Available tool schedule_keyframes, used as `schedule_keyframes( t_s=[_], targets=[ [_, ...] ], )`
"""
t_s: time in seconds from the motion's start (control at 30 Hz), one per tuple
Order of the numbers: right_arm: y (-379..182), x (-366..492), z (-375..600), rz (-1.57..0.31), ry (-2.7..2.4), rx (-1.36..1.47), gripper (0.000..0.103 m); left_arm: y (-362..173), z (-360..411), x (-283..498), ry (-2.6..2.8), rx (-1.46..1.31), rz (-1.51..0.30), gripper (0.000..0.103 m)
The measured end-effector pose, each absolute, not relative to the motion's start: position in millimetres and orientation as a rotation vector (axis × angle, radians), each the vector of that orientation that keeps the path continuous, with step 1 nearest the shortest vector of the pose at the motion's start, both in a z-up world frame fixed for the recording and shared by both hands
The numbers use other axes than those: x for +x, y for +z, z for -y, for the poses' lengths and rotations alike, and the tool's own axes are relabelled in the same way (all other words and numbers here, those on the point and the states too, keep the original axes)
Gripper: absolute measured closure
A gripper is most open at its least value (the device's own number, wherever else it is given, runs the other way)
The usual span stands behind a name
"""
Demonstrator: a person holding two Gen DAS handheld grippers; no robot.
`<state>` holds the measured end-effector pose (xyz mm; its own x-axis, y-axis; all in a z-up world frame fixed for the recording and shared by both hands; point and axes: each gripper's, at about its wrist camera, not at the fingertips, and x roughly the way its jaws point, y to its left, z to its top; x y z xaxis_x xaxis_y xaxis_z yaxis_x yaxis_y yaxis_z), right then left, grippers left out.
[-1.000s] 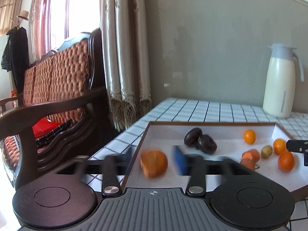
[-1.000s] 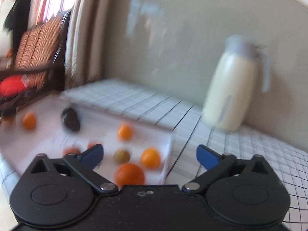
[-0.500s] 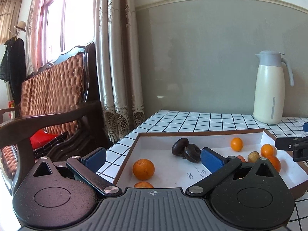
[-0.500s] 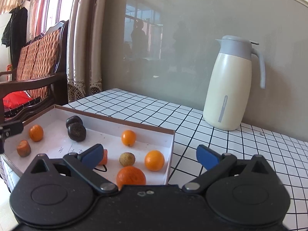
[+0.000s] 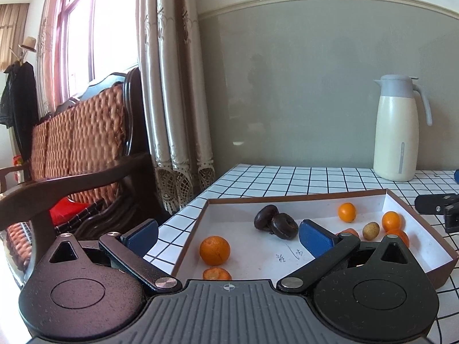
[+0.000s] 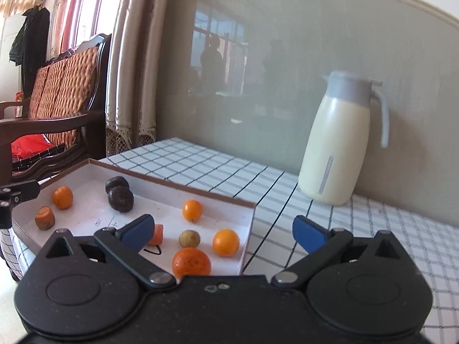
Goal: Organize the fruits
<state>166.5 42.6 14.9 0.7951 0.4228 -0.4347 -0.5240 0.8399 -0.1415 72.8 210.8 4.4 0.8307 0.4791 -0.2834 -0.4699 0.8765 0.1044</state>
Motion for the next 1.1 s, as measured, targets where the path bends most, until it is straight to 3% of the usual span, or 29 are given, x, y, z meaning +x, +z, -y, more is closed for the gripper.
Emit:
schedule_keyframes(
  t_s=[0.5, 0.83, 1.1],
  targets=[
    [66, 72, 40, -0.333, 0.460, -0.236, 0.006, 42, -153, -19, 0.437, -0.084, -0.247, 0.000],
    [56, 15, 87, -0.352, 0.403, -0.172, 0.006, 35, -108, -97, 0.395, -0.048, -0.209, 0.000],
    [48, 7, 89, -0.351, 0.387, -0.191, 0.006, 25, -89, -98, 0.368, -0.023, -0.202, 0.000]
  ],
)
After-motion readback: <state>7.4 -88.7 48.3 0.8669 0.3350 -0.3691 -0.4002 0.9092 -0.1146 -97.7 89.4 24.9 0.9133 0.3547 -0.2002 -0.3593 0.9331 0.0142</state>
